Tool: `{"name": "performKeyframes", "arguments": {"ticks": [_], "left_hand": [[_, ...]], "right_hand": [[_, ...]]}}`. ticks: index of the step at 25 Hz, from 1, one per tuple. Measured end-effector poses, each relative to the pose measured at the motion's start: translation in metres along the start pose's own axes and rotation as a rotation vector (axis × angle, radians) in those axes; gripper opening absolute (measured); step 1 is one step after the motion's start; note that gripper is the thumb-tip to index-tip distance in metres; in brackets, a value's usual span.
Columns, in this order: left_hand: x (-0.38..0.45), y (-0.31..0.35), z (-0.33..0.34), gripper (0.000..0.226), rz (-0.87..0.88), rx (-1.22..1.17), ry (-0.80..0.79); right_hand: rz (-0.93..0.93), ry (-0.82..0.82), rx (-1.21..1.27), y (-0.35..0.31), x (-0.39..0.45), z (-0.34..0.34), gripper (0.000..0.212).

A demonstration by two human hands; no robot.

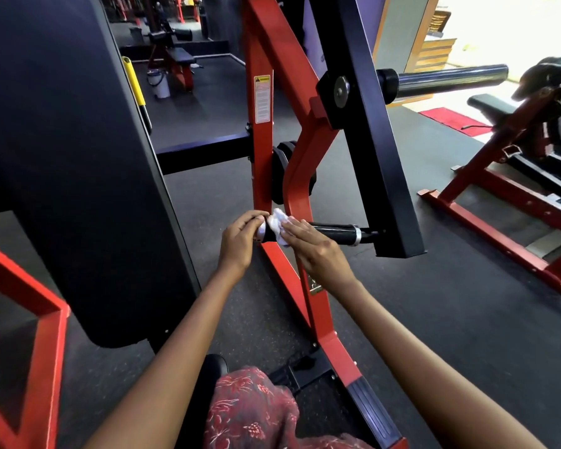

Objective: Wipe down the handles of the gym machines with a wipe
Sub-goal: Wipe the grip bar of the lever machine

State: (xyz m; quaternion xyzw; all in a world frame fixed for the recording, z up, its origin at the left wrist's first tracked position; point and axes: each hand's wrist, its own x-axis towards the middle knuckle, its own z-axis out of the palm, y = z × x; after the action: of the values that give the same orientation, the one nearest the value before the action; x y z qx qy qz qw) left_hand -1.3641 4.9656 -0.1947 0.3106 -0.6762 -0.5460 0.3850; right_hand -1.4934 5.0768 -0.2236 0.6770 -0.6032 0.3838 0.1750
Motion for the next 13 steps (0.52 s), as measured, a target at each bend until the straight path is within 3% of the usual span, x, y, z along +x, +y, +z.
{"name": "performKeyframes", "arguments": {"ticks": [5,8,11,13], "left_hand": [[-0.002,0.003,-0.002,0.021,-0.004,0.042,-0.022],[-0.005,0.009,0.000,0.024,0.005,0.064,-0.015],[-0.006,0.012,0.001,0.025,0.010,0.057,0.005],[-0.007,0.012,0.002,0.026,0.015,0.061,0.016]], "right_hand": [[0.177,-0.006,-0.234,0.051,-0.040,-0.041,0.026],[0.340,0.118,-0.339,0.058,-0.054,-0.058,0.018],[0.699,0.425,-0.139,0.034,-0.043,-0.061,0.014],[0.948,0.503,0.092,0.018,-0.025,-0.047,0.015]]}}
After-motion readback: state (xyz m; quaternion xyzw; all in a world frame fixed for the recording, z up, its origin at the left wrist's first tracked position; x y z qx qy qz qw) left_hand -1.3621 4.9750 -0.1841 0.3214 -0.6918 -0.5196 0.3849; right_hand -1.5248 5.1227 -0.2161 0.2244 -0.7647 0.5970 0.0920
